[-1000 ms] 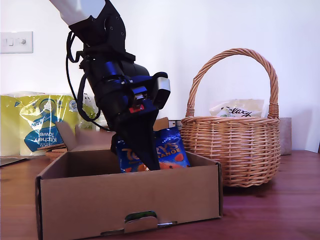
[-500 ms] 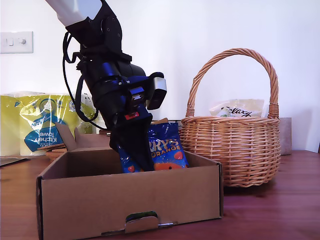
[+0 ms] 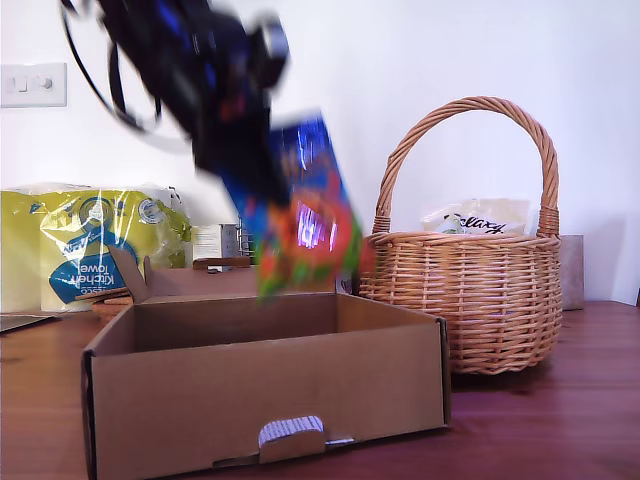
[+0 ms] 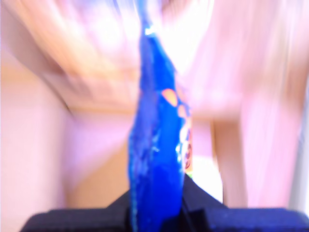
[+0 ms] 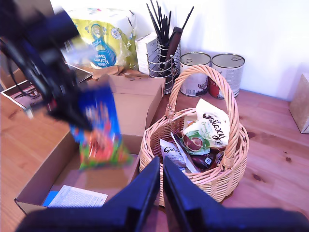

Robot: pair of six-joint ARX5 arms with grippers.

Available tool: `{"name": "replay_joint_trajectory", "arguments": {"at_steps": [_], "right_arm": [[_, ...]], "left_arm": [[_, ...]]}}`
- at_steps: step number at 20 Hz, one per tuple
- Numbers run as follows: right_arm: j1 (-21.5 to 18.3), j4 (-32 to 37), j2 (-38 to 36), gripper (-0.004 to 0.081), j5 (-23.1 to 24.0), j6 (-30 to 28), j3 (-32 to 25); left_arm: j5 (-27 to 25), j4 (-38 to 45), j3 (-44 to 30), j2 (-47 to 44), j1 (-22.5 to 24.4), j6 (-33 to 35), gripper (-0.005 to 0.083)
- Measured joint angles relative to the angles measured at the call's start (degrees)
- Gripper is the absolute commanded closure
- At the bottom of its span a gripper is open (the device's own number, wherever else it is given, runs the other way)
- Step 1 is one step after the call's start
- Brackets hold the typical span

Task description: Move the bags of Easter eggs from the cardboard box on the left into the woven basket on the right side.

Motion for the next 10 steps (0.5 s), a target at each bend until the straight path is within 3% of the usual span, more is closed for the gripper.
{"name": "replay_joint_trajectory", "arguments": {"at_steps": [5, 7, 10], "right_arm": [[0.0, -3.3, 0.0, 0.0782, -0.55, 0.02, 0.02], [0.0, -7.87, 0.0, 0.0782, -4.76, 0.02, 0.02], [0.02, -13.22, 0.0, 0.0782, -10.51, -1.05, 0.02]], "left_arm": [[1.97, 14.58, 0.98, -2.36, -2.75, -15.67, 0.0797], [1.07, 18.75, 0.85, 0.39, -4.55, -18.78, 0.0797], [-5.27, 26.67, 0.31, 3.1, -7.91, -21.09, 0.0797]]}}
